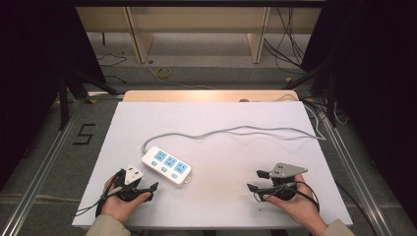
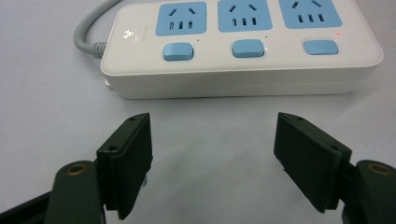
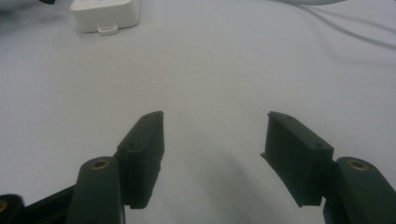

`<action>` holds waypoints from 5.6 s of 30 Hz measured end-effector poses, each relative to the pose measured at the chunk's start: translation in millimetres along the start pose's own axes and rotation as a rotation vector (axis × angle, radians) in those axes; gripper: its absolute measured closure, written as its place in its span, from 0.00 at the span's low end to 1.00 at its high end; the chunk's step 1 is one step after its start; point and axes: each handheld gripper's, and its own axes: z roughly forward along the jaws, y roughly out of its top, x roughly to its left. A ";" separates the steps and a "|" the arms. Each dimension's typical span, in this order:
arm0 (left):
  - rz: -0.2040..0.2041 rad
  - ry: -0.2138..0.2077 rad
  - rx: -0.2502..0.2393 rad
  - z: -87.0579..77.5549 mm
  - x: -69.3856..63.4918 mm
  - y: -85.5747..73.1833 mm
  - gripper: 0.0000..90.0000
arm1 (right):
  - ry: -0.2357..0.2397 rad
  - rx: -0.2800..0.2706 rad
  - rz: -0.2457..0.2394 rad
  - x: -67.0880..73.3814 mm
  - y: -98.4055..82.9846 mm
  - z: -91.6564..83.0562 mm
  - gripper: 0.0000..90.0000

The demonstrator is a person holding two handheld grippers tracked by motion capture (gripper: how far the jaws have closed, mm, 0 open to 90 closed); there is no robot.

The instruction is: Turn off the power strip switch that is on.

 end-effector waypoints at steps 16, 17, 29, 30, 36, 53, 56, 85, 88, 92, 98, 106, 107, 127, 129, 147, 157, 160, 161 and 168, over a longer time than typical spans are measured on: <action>-0.031 0.076 0.063 -13.5 6.8 8.6 0.91 | 0.000 0.001 -0.008 1.6 1.2 1.2 0.43; -0.033 0.079 0.070 -13.8 7.9 8.9 0.95 | 0.000 0.001 -0.008 1.6 1.4 0.9 0.43; -0.073 0.098 0.097 -16.9 13.4 16.5 0.99 | -0.002 -0.003 -0.005 1.6 1.6 0.5 0.44; -0.072 0.098 0.096 -17.2 13.4 17.2 0.99 | -0.001 -0.003 -0.005 1.6 1.5 0.7 0.43; -0.078 0.095 0.098 -17.9 12.8 19.9 0.99 | 0.000 -0.003 -0.005 1.1 1.3 1.6 0.43; -0.084 0.089 0.090 -20.2 10.1 33.5 1.00 | -0.002 -0.004 0.007 1.8 1.2 1.8 0.43; -0.085 0.087 0.092 -20.0 9.3 37.0 1.00 | -0.003 -0.003 0.006 2.0 1.2 2.2 0.43; -0.065 0.071 0.100 -13.9 -0.1 55.8 1.00 | -0.005 0.006 -0.005 2.5 1.2 2.6 0.43; -0.063 0.066 0.105 -12.8 -1.2 57.3 1.00 | -0.006 0.006 -0.006 2.6 1.3 2.7 0.43; -0.059 0.063 0.105 -11.7 -2.4 58.6 1.00 | -0.008 0.004 -0.007 2.4 1.3 2.6 0.43; -0.054 0.061 0.103 -11.3 -4.4 61.6 1.00 | -0.009 0.006 -0.008 2.5 1.3 2.9 0.43; -0.044 0.051 0.109 -9.3 -8.0 65.6 1.00 | -0.011 0.007 -0.004 2.5 1.3 2.6 0.43; -0.043 0.051 0.111 -9.0 -8.3 66.0 1.00 | -0.011 0.007 -0.004 2.5 1.3 2.6 0.43; -0.032 0.042 0.129 -3.2 -14.1 72.0 1.00 | -0.012 0.004 -0.005 2.9 1.4 2.3 0.43; -0.026 0.039 0.138 -2.8 -14.8 72.7 1.00 | -0.012 0.005 -0.006 3.0 1.4 2.3 0.43; -0.002 0.022 0.151 3.1 -24.0 78.9 1.00 | -0.011 0.005 -0.003 3.7 1.7 2.1 0.43; 0.009 0.013 0.156 4.9 -27.1 81.3 1.00 | -0.011 0.004 -0.008 3.9 1.9 2.0 0.43; 0.008 0.012 0.155 5.5 -27.9 81.7 1.00 | -0.011 0.005 -0.009 4.0 1.9 2.0 0.43; 0.009 0.012 0.157 5.5 -28.0 81.9 1.00 | -0.011 0.005 -0.009 4.0 1.9 2.0 0.43; 0.019 0.008 0.160 7.1 -29.4 83.0 1.00 | -0.011 0.005 -0.010 4.1 1.9 2.0 0.43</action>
